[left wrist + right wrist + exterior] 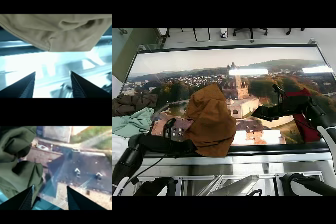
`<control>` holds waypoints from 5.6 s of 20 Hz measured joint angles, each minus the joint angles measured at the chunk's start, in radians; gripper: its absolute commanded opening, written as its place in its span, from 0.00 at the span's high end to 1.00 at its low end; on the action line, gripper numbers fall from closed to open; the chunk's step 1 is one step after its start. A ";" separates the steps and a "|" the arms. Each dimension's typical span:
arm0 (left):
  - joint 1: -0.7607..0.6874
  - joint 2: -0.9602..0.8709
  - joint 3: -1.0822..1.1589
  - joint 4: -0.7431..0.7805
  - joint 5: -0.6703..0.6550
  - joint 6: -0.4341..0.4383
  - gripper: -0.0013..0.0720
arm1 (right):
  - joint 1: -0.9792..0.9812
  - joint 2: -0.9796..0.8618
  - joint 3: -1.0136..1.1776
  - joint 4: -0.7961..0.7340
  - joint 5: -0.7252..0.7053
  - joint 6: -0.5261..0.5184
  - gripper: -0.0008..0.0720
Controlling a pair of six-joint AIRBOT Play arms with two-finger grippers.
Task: Fold the shirts.
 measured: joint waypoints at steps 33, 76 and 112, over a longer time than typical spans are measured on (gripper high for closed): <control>0.844 -0.124 0.214 0.414 -0.030 0.220 0.96 | 0.172 -0.125 0.027 0.064 0.249 -0.016 0.32; 0.436 0.060 1.170 -0.134 -0.196 0.266 0.96 | 0.208 0.240 1.017 -0.211 -0.142 -0.027 0.96; 0.098 -0.735 0.806 0.159 -0.489 0.333 0.96 | -0.104 -0.483 0.394 0.036 0.039 0.061 0.49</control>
